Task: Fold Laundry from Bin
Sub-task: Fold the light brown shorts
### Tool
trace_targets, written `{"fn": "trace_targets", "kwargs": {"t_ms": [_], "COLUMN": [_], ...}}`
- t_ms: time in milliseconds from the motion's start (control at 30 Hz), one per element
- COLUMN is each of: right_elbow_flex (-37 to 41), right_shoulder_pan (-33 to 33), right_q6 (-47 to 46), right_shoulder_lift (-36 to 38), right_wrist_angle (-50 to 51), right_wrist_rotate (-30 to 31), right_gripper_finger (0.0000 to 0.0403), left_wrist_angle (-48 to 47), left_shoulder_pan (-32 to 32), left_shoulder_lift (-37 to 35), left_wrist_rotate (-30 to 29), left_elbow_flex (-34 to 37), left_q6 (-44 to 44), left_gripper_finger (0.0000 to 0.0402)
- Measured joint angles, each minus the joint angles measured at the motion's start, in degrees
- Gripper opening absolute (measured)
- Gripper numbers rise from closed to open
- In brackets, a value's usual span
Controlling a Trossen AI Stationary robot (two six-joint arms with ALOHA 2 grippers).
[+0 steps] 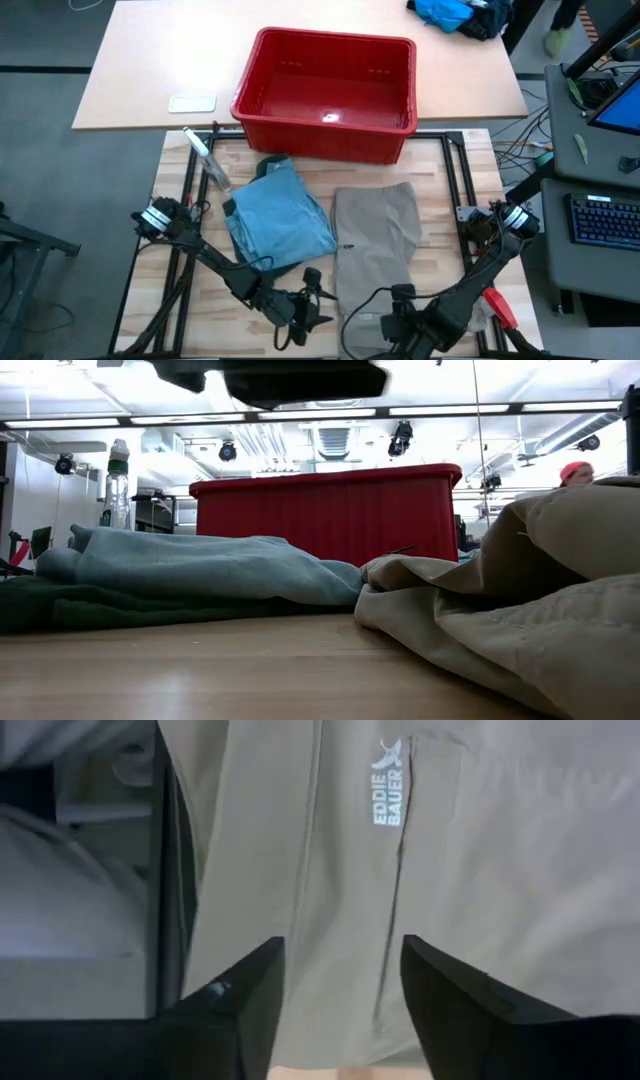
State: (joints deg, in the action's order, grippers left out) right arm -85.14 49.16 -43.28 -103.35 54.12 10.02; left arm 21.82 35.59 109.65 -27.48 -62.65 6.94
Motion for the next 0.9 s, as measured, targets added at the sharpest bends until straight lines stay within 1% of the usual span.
{"fn": "trace_targets", "kwargs": {"t_ms": [67, 167, 267, 367, 533, 700, 900], "right_elbow_flex": [0.0, 0.0, 0.0, 0.01, 0.02, 0.02, 0.02], "right_shoulder_pan": [1.19, 3.31, 5.4, 7.15, 8.64, 8.86, 8.3], "right_q6": [-2.71, -5.69, -8.02, -9.88, -10.57, -9.62, -8.1], "right_shoulder_lift": [0.0, -0.23, -1.2, -2.94, -6.5, -9.58, -11.31], "right_wrist_angle": [-0.1, -0.5, -0.65, -0.91, -0.92, -1.14, -1.32], "right_wrist_rotate": [0.06, -0.02, -0.04, 0.01, -0.02, 0.03, 0.46], "right_gripper_finger": [0.0201, 0.0215, 0.0222, 0.0224, 0.0224, 0.0232, 0.0249], "left_wrist_angle": [-0.95, -5.58, -10.67, -14.48, -23.27, -22.74, -22.7], "left_shoulder_pan": [-0.01, -0.01, -0.01, -0.07, -0.92, -1.0, -0.89], "left_shoulder_lift": [2.14, 5.85, 9.0, 11.06, 11.95, 14.06, 16.16], "left_wrist_rotate": [0.15, 0.87, 2.48, 3.03, 3.05, 2.2, -2.26], "left_elbow_flex": [-2.62, -7.72, -13.11, -16.64, -18.0, -17.13, -18.1], "left_q6": [0.42, 1.56, 2.43, 2.8, 1.9, 2.54, 3.45], "left_gripper_finger": [0.0233, 0.0233, 0.0233, 0.0228, 0.0218, 0.0214, 0.0214]}}
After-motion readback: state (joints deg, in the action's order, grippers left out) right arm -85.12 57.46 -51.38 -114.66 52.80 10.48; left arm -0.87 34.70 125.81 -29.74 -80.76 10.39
